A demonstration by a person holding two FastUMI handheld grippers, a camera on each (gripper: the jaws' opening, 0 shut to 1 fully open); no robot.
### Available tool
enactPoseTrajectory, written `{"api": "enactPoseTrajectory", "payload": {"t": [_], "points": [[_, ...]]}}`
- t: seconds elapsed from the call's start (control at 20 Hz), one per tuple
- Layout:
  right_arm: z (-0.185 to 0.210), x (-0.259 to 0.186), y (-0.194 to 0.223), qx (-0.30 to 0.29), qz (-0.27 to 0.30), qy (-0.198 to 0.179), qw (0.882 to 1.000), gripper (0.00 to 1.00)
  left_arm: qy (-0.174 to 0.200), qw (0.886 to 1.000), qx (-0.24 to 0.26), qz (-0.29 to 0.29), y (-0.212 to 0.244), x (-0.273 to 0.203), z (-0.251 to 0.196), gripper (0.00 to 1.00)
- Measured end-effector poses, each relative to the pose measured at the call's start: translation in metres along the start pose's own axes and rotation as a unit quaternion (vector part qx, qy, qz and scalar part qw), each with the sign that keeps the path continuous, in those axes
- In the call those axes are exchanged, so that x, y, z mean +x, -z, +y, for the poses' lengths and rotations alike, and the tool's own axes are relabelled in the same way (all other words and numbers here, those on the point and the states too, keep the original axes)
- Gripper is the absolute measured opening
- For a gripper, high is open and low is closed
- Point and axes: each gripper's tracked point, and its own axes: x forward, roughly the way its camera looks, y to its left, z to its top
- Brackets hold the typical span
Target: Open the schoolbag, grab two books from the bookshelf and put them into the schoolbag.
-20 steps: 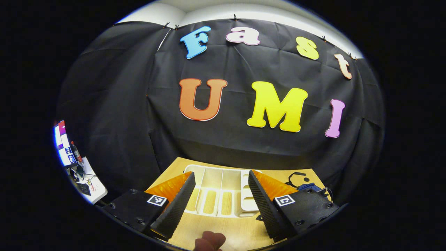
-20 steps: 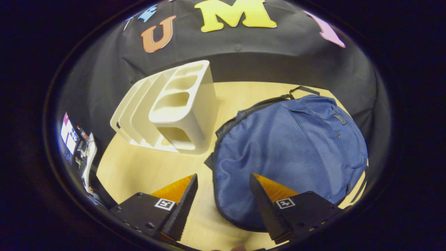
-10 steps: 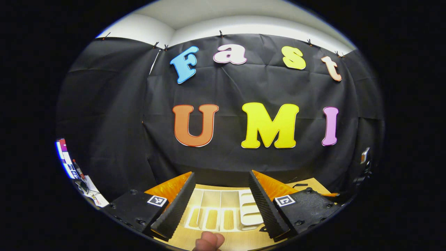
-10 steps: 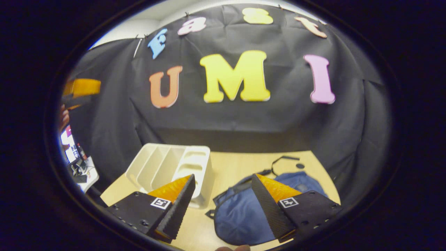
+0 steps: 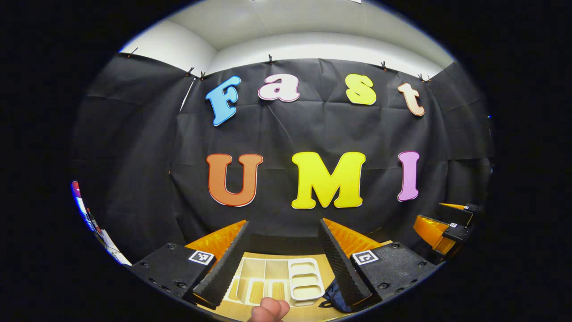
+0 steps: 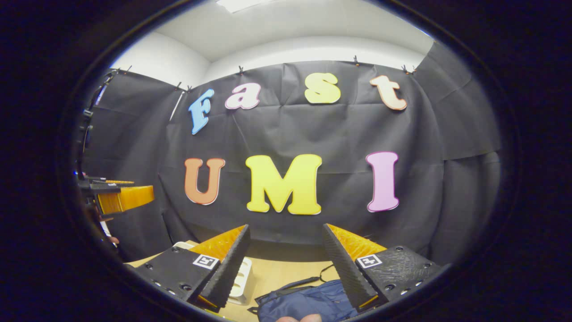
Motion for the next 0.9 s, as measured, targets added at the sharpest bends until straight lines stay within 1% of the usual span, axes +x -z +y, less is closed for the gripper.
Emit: {"api": "enactPoseTrajectory", "payload": {"t": [0.05, 0.1, 0.15, 0.25, 0.4, 0.45, 0.55, 0.65, 0.9], "points": [[-0.002, -0.003, -0.005, 0.000, -0.006, 0.005, 1.000, 0.94, -0.002, 1.000, 0.000, -0.007, -0.002, -0.003, -0.003, 0.96], [-0.004, -0.008, -0.007, 0.003, -0.009, 0.010, 1.000, 0.94, -0.007, 1.000, 0.000, -0.012, -0.002, -0.005, -0.004, 1.00], [-0.003, -0.012, -0.009, 0.008, -0.011, 0.010, 1.000, 0.94, -0.010, 1.000, -0.003, -0.015, 0.000, -0.007, -0.006, 0.96], [-0.006, -0.021, -0.013, 0.007, -0.018, 0.016, 1.000, 0.93, -0.013, 1.000, -0.012, -0.018, 0.002, -0.014, -0.013, 0.96], [-0.011, -0.027, -0.016, -0.011, -0.026, 0.031, 0.999, 0.92, -0.022, 1.000, -0.009, -0.013, 0.011, -0.023, -0.015, 0.96], [-0.010, -0.029, -0.015, -0.016, -0.026, 0.031, 0.999, 0.96, -0.022, 1.000, -0.008, -0.011, 0.013, -0.024, -0.017, 0.96], [-0.008, -0.029, -0.014, -0.017, -0.023, 0.027, 0.999, 0.95, -0.015, 1.000, -0.010, -0.005, 0.016, -0.024, -0.023, 0.96], [-0.007, -0.028, -0.013, -0.015, -0.021, 0.025, 0.999, 0.97, -0.016, 1.000, -0.010, -0.003, 0.016, -0.025, -0.024, 0.96], [-0.015, -0.028, -0.011, -0.016, -0.018, 0.031, 0.999, 0.96, -0.019, 1.000, -0.004, -0.012, 0.012, -0.027, -0.028, 0.96]]}}
